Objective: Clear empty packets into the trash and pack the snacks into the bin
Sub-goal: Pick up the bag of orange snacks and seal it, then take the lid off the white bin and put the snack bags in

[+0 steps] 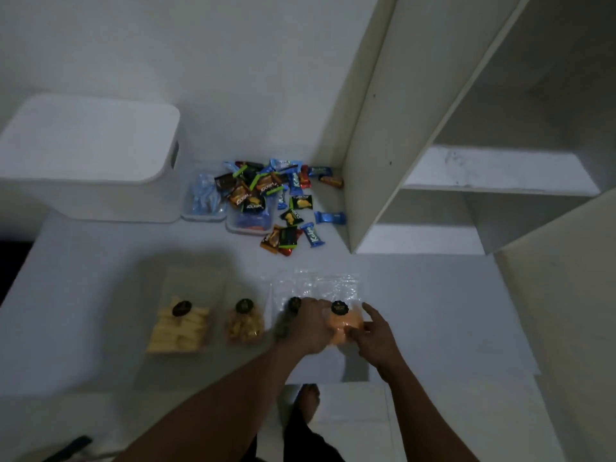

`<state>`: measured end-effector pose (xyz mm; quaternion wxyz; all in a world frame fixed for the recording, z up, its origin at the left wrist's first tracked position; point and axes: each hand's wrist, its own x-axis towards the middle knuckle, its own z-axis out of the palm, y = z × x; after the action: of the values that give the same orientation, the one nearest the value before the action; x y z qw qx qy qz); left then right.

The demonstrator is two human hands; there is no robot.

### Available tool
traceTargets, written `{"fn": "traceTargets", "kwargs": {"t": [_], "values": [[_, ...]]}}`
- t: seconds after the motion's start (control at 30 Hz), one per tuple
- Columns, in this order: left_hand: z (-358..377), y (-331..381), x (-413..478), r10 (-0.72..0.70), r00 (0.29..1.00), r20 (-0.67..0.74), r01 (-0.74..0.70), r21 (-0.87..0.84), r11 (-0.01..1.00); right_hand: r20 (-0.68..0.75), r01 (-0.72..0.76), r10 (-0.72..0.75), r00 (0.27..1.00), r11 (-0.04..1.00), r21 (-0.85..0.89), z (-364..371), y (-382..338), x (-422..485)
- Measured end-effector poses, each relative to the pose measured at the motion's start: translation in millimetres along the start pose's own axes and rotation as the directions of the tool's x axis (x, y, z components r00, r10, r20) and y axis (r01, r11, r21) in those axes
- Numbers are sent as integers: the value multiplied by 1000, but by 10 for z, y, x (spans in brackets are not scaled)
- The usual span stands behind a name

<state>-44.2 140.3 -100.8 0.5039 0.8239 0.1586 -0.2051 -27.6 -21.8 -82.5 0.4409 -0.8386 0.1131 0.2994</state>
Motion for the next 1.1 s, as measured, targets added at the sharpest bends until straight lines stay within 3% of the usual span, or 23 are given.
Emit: {"fn": "traceTargets", "kwargs": {"t": [0.17,0.43,0.5,0.67,0.83,1.1], "values": [[327,-44,55,32,999,9,-33,282,959,-29,60,-65,997,985,-162,-53,186,80],[428,-65,41,18,1000,9,-20,503,864,40,189,-186,982,926,-328,-71,230,181],[433,-68,38,56,998,9,-53,514,856,48,193,-189,981,916,-350,-78,218,186],[327,-76,167,95,992,-89,-60,329,942,-13,231,-246,969,926,-299,-194,-163,157],[-364,106,97,267,910,-316,-170,302,938,46,366,-370,928,882,-295,-111,-835,323],[-2260,108,-154,272,744,-610,-70,334,940,153,647,-628,763,738,-191,683,-2342,464]]}}
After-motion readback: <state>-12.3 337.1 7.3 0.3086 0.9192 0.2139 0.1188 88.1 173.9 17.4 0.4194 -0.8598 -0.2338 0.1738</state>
